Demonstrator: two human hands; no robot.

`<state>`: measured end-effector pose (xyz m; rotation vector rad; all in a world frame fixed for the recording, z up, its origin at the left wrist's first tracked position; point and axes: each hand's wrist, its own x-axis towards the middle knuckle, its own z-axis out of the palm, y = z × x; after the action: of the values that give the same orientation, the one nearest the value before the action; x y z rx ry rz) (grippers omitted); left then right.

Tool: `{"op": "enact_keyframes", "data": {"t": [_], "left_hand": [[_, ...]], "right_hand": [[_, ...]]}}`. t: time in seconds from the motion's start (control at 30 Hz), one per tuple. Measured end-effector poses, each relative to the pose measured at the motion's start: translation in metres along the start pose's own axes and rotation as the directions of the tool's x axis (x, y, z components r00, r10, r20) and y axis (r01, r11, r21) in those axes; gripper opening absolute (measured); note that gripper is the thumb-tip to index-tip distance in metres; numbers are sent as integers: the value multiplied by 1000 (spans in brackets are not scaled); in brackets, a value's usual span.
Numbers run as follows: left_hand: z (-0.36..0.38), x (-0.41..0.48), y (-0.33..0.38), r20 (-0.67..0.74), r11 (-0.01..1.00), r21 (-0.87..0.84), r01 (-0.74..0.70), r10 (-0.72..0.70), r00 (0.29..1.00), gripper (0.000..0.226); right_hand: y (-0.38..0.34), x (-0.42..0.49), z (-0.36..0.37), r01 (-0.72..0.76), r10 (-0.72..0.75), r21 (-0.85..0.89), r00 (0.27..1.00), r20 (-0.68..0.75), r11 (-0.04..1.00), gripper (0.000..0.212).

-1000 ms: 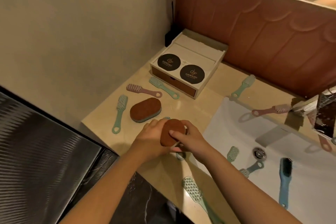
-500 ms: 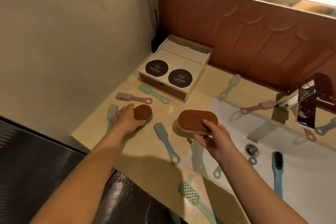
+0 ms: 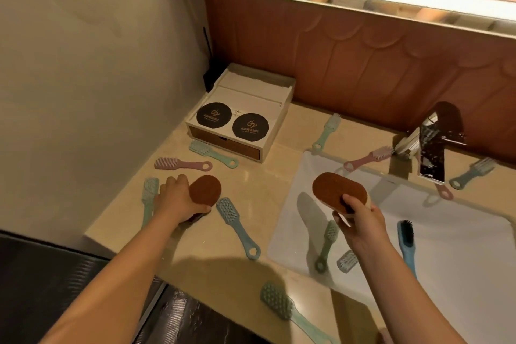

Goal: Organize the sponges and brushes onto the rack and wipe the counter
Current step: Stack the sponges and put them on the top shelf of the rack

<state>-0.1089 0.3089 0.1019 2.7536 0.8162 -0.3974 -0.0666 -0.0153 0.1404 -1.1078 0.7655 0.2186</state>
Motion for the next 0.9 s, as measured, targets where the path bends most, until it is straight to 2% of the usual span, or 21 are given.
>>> {"op": "enact_keyframes", "data": {"t": [0.17,0.23,0.33,0.43,0.5,0.57,0.63,0.8,0.9], "left_hand": [[2,-13,6,-71,971,-231,-62,47,996,61],[-3,-19,14,-140,943,-323,-80,36,990,55],[-15,-31,35,-207,847,-512,-143,40,978,47],[-29,-45,65,-196,738,-650,-180,66,978,39],[-36,-53,87,-140,651,-740,-170,98,985,35],[-37,-59,110,-14,542,-836,-88,138,990,34],[-36,-67,129,111,478,-878,17,169,979,36],[-30,-101,188,315,173,-947,271,333,889,16],[-22,-118,221,355,151,-935,321,411,840,9]], "right_hand": [[-2,-2,-17,23,-20,80,999,-37,997,27],[-3,-4,-22,51,-47,105,998,-32,993,26],[-7,-9,-27,124,-121,109,992,-38,986,25],[-15,-15,-29,208,-206,100,978,-22,973,22],[-22,-19,-32,248,-249,102,968,-1,963,26],[-32,-23,-37,273,-277,117,961,21,955,35],[-40,-28,-39,273,-281,127,958,52,954,41],[-62,-37,-63,303,-314,97,941,130,948,36],[-71,-38,-84,336,-337,37,926,168,941,33]]}}
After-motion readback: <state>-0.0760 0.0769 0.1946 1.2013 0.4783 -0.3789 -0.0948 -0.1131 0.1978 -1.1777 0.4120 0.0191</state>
